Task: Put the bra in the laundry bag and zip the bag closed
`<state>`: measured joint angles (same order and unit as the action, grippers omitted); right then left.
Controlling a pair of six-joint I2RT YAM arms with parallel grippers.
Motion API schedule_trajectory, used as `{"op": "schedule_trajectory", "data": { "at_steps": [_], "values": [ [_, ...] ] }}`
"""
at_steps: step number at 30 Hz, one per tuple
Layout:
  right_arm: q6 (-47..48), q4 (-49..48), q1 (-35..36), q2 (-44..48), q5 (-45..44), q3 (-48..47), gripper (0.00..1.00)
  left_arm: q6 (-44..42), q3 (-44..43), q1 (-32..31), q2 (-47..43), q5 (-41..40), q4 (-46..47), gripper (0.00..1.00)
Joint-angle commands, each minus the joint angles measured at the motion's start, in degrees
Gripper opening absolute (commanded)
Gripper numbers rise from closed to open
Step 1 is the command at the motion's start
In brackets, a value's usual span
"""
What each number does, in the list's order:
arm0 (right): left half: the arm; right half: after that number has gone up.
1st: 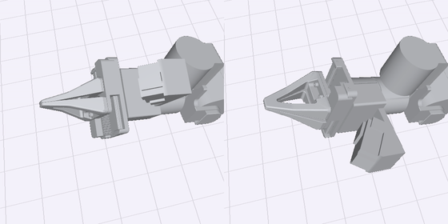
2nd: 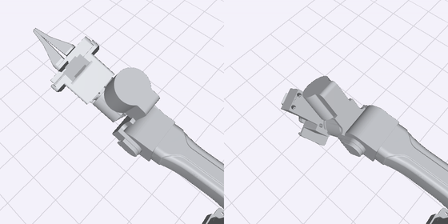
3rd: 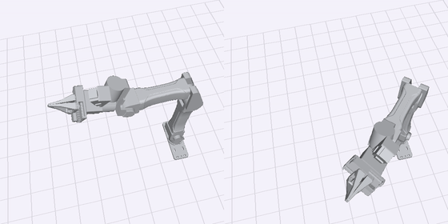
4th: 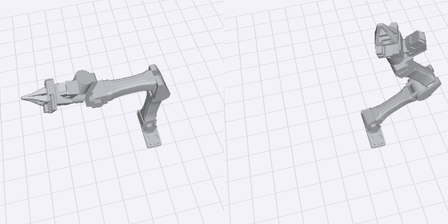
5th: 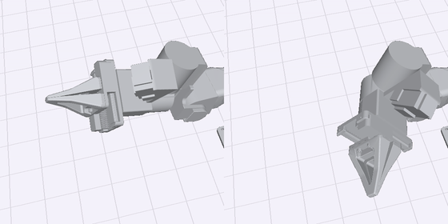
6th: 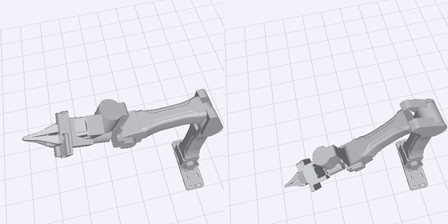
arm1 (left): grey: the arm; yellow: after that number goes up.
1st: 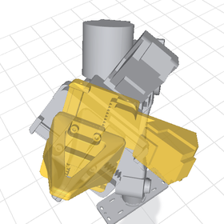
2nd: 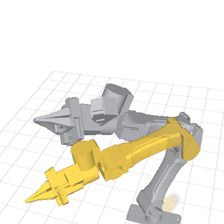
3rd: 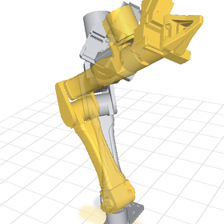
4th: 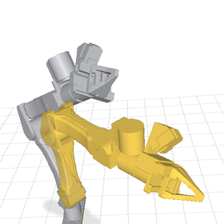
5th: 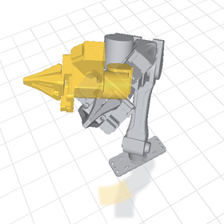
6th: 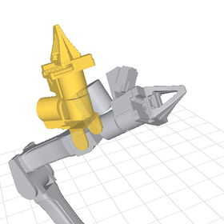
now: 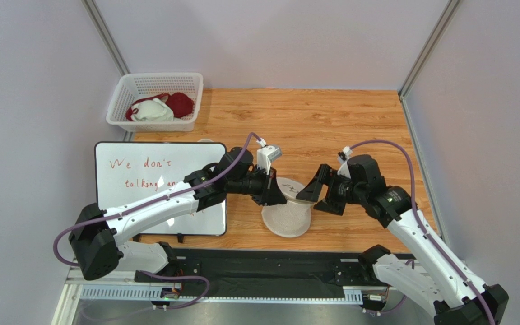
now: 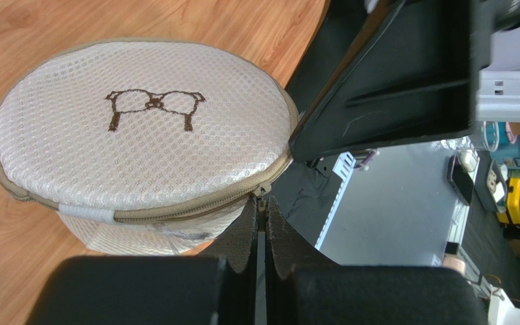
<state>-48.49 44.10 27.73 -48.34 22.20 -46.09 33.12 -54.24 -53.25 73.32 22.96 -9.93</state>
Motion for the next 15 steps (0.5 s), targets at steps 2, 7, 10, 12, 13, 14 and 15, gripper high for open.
{"op": "schedule_trajectory", "data": {
  "at_steps": [2, 7, 10, 12, 13, 14, 15],
  "values": [
    [-20.8, -18.8, 1.8, 6.2, 4.4, 9.9, 0.76, -0.1, -2.5, 0.1, 1.2, 2.2, 2.1, 0.0],
    [-25.5, -17.6, 2.2, 9.0, -0.9, 10.5, 0.7, 0.1, -1.9, 0.0, 0.7, 2.4, 2.2, 0.0],
    [-27.6, -18.2, 2.2, 8.2, -1.4, 11.5, 0.68, 0.6, -1.7, 0.0, 0.7, 3.5, 3.3, 0.0],
    [-28.4, -19.7, 2.2, 7.1, -0.9, 12.2, 0.66, 0.7, -1.7, -0.4, 0.8, 4.0, 4.1, 0.0],
    [-28.6, -20.7, 2.2, 6.7, -0.9, 12.3, 0.66, 0.5, -1.8, -0.5, 0.9, 4.5, 4.2, 0.0],
    [-28.6, -20.9, 2.2, 6.2, -1.1, 12.2, 0.66, 0.2, -2.0, -1.0, 0.9, 4.6, 4.1, 0.0],
    [-28.4, -21.2, 2.2, 5.5, -1.5, 12.2, 0.6, -0.1, -2.1, -1.1, 0.9, 4.7, 4.0, 0.0]
  ]
}}
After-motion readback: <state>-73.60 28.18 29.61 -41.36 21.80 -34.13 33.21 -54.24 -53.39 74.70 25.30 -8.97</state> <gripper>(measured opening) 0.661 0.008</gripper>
